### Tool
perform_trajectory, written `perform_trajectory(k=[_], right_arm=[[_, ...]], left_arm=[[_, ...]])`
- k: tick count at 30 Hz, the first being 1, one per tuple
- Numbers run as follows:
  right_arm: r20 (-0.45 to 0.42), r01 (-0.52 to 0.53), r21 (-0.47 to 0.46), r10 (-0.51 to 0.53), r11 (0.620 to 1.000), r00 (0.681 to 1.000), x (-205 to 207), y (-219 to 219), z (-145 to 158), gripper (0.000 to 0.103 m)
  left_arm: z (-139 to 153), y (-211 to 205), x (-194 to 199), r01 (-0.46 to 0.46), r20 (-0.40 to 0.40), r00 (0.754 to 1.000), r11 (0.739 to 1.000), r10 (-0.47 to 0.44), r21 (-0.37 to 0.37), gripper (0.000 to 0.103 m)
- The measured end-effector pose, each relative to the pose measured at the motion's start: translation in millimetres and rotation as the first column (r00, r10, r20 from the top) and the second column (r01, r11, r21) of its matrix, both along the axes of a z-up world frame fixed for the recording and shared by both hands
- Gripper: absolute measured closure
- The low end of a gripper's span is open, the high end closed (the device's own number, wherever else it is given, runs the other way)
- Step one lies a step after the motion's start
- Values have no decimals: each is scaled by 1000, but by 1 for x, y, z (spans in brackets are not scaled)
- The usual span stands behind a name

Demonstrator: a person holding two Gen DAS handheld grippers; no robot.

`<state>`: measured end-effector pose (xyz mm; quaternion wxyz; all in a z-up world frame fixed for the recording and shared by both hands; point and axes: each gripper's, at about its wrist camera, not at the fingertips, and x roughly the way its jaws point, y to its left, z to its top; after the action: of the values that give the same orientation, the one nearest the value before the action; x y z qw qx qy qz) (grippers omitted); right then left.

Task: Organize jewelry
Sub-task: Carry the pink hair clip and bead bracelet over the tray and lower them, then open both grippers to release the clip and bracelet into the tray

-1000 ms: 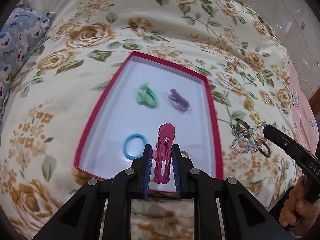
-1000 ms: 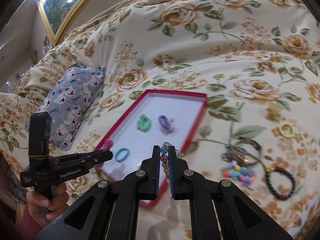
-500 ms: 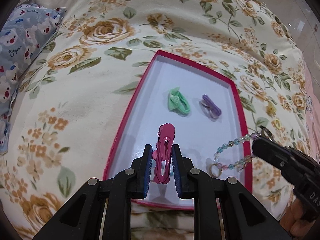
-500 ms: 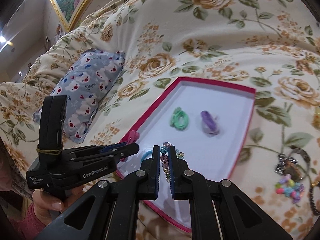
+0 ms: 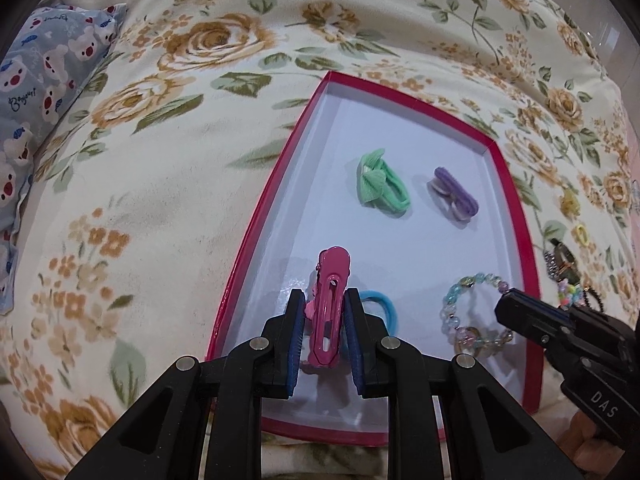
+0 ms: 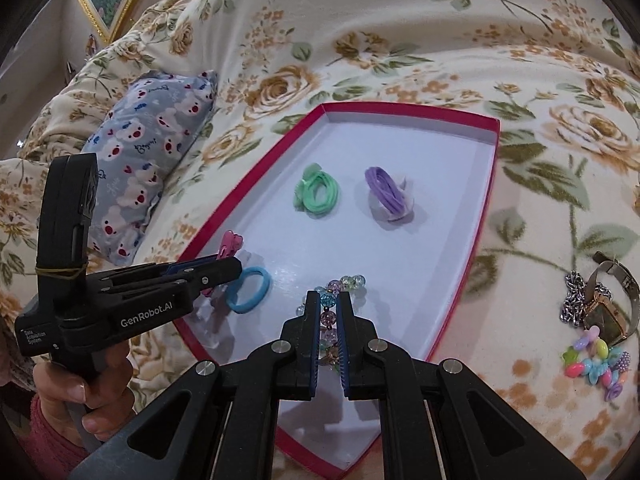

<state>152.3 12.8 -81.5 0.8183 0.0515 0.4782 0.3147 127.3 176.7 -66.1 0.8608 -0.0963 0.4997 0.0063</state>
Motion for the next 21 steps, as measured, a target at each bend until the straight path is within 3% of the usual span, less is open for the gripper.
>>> perform_trajectory(k=[21], right_arm=[[-19, 2, -29, -2, 1000, 1000, 0, 1, -8, 91]], left_arm=[[0, -4, 0, 1, -1, 1000, 1000, -1, 18, 83]])
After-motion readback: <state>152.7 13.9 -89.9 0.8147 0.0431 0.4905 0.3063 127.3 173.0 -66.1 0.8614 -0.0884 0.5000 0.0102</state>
